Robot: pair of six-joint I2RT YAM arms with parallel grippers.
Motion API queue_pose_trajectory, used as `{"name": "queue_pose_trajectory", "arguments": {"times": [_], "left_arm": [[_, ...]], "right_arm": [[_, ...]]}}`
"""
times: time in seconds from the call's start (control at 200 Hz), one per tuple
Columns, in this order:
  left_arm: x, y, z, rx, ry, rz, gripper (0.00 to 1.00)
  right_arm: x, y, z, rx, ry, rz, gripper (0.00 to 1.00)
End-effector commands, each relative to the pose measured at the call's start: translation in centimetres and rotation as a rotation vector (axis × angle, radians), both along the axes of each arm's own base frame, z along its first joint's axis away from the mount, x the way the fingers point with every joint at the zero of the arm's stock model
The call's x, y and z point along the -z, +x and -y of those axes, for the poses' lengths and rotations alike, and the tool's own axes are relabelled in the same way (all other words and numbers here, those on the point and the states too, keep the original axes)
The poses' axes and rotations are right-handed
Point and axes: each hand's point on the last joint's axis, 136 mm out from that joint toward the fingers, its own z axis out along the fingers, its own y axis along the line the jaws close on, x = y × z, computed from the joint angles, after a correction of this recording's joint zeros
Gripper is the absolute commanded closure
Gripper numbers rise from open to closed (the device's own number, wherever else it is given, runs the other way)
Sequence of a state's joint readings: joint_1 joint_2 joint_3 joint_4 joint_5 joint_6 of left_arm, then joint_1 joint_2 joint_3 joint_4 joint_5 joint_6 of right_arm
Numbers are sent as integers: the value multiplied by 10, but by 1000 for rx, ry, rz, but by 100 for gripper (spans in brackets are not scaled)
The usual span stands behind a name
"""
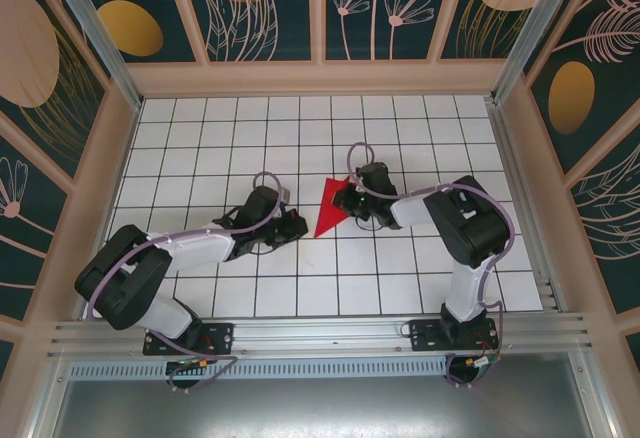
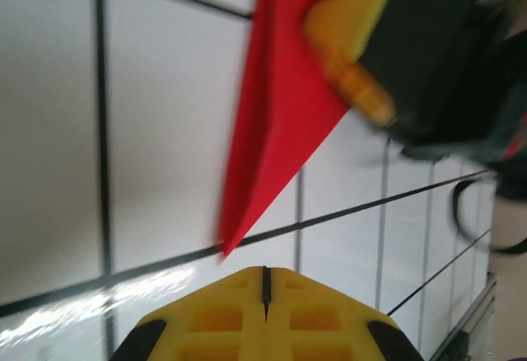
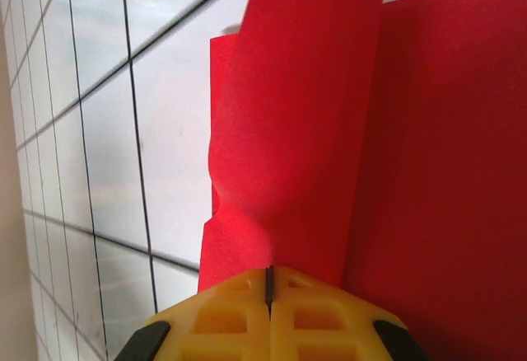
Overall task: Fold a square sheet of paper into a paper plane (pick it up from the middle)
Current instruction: Fourth fold the wing at the center of the table.
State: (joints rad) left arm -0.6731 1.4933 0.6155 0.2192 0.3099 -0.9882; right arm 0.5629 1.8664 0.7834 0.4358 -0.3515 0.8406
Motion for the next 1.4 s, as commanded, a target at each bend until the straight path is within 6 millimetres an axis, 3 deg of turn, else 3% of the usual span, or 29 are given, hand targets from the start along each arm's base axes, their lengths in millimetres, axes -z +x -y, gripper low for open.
{"name": "queue_pose_trajectory", "arguments": {"times": [0.0, 0.535, 0.656, 0.906, 1.166, 1.396], "left_arm": [[-2, 4, 8, 32, 3, -18, 93], [27, 9, 28, 97, 44, -112, 85], [60, 7, 17, 74, 159, -182, 89], [99, -17, -9, 79, 307, -261, 94], [125, -49, -39, 96, 410, -302, 100], [138, -61, -56, 92, 464, -324, 100]], "right_arm": [[21, -37, -2, -15, -39, -106, 94], [13, -53, -14, -19, -23, -103, 94], [14, -54, -14, -16, -24, -105, 94], [10, -45, -17, -20, -45, -87, 93], [6, -15, -2, 30, -52, -65, 91], [8, 8, 16, 76, -92, -54, 90]]}}
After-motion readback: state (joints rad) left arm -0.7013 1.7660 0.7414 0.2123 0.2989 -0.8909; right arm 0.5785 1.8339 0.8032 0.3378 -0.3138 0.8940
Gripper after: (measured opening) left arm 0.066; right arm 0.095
